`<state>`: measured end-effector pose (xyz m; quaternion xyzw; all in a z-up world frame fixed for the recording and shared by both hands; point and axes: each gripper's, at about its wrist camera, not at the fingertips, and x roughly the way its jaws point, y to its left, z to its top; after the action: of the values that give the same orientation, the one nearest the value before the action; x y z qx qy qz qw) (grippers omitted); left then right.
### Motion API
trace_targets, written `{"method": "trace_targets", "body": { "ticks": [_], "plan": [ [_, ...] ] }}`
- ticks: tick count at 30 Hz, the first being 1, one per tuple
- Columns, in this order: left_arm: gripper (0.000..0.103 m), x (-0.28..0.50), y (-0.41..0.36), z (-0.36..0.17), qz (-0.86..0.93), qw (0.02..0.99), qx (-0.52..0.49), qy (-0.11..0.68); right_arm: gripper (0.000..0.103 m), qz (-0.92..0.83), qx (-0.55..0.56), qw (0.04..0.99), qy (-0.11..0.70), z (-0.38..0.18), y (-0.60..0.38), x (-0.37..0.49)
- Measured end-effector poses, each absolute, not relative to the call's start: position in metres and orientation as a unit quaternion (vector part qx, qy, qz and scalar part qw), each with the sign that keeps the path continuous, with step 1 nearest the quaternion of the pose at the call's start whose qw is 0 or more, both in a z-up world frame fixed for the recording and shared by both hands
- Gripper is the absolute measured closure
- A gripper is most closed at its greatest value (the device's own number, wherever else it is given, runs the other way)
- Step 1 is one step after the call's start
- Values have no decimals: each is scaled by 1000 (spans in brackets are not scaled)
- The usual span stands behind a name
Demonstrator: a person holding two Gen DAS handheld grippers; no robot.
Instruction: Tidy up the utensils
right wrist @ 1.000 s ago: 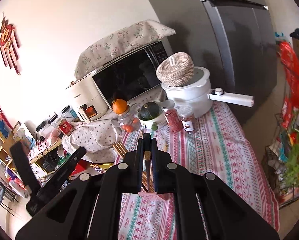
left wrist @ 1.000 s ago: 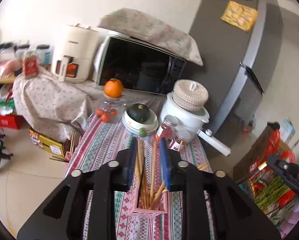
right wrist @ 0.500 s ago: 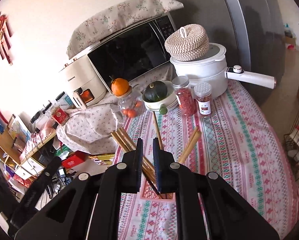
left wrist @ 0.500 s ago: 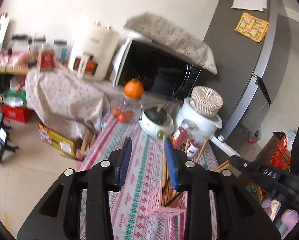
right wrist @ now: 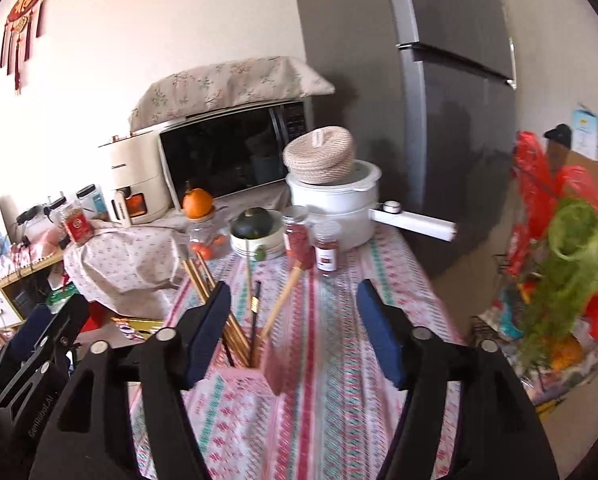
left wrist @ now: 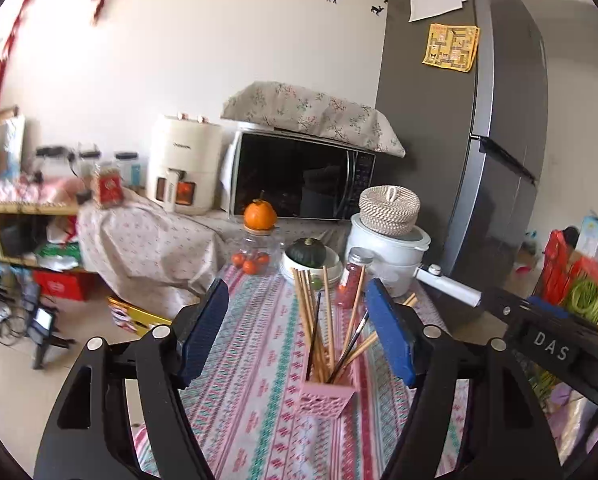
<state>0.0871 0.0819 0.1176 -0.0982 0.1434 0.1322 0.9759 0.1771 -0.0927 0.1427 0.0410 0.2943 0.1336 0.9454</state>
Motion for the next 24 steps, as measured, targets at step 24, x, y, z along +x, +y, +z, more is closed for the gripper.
{"method": "trace_targets", "body": {
  "ticks": [24],
  "plan": [
    [7,-1,24,91,171,969,-50,169,7,-3,20,963,269,103,-164,58]
  ]
}}
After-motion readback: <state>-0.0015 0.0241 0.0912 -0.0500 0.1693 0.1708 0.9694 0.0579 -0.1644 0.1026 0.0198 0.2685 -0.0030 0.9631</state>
